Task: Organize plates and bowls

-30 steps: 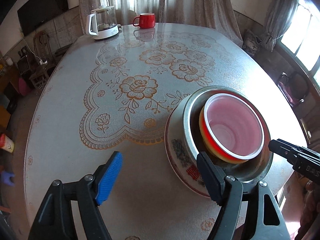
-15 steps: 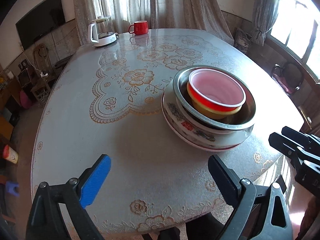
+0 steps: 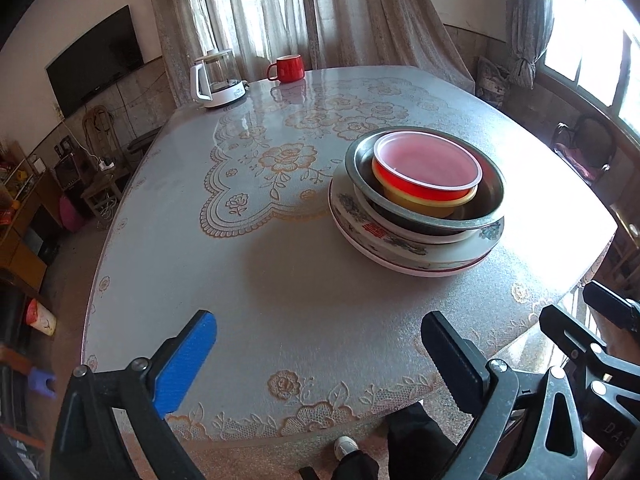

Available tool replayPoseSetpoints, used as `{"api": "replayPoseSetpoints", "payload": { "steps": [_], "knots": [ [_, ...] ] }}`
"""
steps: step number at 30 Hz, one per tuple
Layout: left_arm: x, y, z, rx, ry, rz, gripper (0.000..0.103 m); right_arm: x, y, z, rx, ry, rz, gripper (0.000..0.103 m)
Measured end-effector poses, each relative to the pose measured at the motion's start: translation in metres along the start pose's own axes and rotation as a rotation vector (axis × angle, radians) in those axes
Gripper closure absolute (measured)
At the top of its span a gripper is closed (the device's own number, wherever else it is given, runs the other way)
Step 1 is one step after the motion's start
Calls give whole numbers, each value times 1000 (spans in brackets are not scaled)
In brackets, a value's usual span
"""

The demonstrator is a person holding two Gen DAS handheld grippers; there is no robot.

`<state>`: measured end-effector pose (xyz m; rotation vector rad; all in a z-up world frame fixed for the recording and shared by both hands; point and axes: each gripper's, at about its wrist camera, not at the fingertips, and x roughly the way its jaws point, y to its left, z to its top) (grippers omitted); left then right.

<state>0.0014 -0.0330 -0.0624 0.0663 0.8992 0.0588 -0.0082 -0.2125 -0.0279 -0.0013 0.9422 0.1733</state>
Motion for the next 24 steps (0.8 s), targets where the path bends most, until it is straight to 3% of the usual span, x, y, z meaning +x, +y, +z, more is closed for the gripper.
{"api": "replayPoseSetpoints", "payload": {
  "steps": [24],
  "knots": [
    [-9,3,-2,-23,-30,-25,0,-3,12,-1,-32,0,19,31]
  ]
}}
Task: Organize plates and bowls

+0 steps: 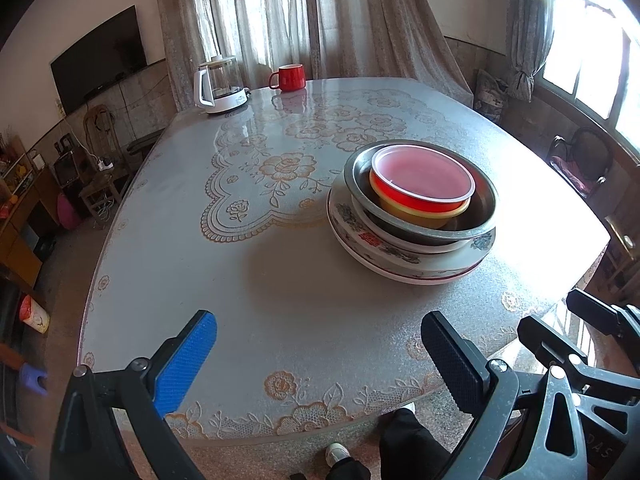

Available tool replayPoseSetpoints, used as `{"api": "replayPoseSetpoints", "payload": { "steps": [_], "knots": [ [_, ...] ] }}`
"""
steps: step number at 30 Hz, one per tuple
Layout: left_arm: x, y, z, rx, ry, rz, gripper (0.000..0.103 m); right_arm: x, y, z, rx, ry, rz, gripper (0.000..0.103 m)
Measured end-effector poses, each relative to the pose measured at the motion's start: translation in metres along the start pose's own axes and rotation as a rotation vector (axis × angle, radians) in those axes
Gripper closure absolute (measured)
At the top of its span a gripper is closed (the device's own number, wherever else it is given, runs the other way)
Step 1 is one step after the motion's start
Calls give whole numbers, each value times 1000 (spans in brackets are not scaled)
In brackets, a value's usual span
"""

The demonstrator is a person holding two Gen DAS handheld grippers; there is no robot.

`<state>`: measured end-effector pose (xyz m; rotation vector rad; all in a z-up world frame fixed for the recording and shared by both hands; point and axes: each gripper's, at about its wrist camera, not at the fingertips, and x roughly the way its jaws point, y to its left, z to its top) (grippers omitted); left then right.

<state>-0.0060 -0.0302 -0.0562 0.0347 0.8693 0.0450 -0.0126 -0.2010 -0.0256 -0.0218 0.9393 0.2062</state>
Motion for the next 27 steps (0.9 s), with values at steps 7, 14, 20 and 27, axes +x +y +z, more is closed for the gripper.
{"api": "replayPoseSetpoints", "payload": {
  "steps": [7,14,20,27],
  "knots": [
    [0,-3,0,11,-6,-15,0,-1,-2,-2,4,2,-7,31],
    [0,-6,1,23,-9,-22,0,-1,-2,-2,11,5,-12,31],
    [1,-3,0,17,-3,-19,0,1,-2,-2,14,13,-8,31],
    [0,-2,0,17,-9,-15,0,3,0,-1,10,20,-2,31]
  ]
}}
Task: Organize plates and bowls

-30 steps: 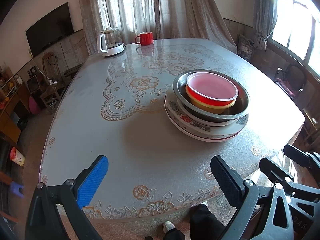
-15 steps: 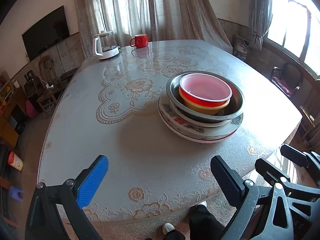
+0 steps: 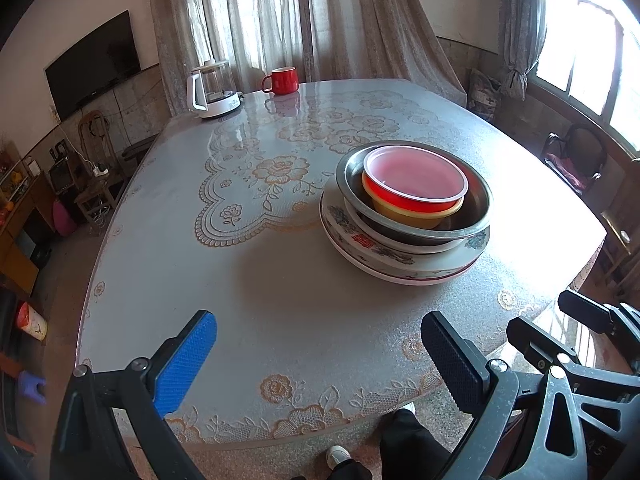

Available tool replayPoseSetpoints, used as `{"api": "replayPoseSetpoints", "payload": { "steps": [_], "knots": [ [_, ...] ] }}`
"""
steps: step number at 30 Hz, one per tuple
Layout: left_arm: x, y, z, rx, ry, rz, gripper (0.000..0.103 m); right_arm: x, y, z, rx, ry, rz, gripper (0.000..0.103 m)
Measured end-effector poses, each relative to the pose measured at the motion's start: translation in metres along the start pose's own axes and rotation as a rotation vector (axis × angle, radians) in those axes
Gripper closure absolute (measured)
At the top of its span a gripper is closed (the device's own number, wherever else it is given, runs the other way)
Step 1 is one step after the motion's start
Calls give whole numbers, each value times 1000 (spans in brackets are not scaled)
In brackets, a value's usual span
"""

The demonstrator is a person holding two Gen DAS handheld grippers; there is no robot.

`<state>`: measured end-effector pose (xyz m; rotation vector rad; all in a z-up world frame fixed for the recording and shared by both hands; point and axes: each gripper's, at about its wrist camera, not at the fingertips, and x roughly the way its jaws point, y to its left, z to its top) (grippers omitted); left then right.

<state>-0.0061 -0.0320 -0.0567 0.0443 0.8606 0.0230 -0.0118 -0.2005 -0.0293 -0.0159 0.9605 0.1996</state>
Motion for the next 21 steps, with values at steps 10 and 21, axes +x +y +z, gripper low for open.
{"api": "replayPoseSetpoints", "payload": {
  "steps": [10,21],
  "knots": [
    [3,0,1,0,5,-4,0,0,1,0,0,4,-1,31],
    [9,-3,7,-9,11,-12,0,3,0,3,3,9,-2,31]
  ]
}}
